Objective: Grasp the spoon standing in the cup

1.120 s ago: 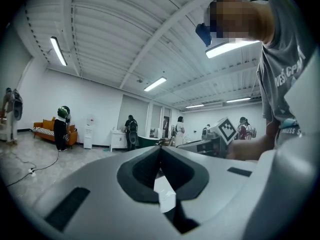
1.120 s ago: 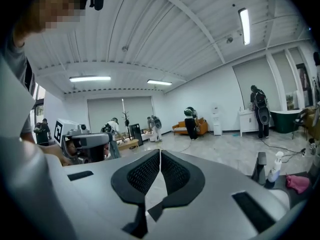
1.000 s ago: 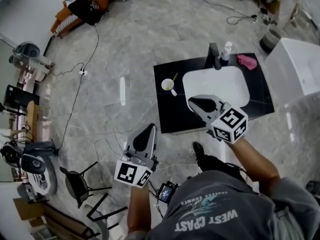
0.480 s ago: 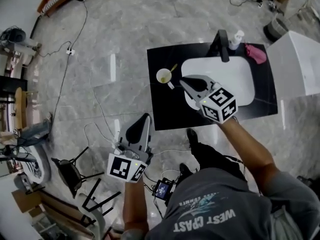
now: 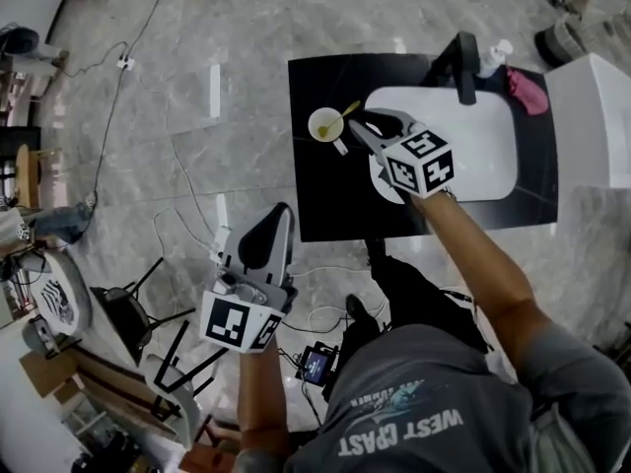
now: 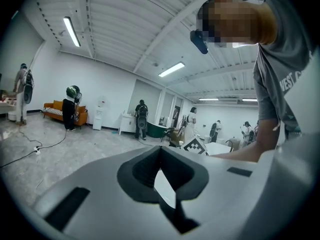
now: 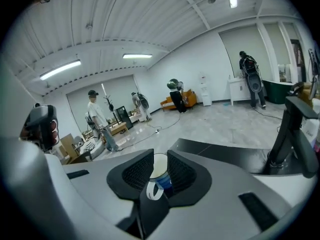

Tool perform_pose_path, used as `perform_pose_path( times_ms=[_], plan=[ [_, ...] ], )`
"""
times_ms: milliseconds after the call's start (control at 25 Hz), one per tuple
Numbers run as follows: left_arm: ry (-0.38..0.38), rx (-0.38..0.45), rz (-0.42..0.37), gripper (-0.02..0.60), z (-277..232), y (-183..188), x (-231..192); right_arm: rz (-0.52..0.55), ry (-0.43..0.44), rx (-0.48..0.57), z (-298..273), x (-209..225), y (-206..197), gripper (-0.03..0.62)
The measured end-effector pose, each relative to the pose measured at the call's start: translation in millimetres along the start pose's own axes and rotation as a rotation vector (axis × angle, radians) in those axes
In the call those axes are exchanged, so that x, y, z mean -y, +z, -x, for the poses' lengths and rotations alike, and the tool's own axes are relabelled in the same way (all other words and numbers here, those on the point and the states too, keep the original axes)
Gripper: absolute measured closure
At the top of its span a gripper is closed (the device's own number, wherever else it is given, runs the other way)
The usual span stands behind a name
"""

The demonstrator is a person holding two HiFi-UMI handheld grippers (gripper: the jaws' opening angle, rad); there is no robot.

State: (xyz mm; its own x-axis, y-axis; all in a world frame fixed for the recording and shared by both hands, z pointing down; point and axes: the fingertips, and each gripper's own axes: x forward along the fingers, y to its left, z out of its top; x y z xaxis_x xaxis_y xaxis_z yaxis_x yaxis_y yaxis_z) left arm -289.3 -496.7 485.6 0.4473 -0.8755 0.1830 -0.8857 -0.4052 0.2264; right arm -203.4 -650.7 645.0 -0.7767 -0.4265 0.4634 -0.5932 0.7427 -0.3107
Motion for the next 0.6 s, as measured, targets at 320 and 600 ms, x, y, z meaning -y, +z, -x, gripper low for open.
perform_pose_path(
  times_ms=[320,600],
  plan=[
    [0.013,-0.025,0.036,0.58,-11,-21,-9,-0.053,-0.002,-0.023,-36,17,-20,0.461],
    [0.022,-0.04,0.057,0.58,-16,-34,-14,-0.07,-0.013,-0.018,-55,26,-25,0.467]
  ],
)
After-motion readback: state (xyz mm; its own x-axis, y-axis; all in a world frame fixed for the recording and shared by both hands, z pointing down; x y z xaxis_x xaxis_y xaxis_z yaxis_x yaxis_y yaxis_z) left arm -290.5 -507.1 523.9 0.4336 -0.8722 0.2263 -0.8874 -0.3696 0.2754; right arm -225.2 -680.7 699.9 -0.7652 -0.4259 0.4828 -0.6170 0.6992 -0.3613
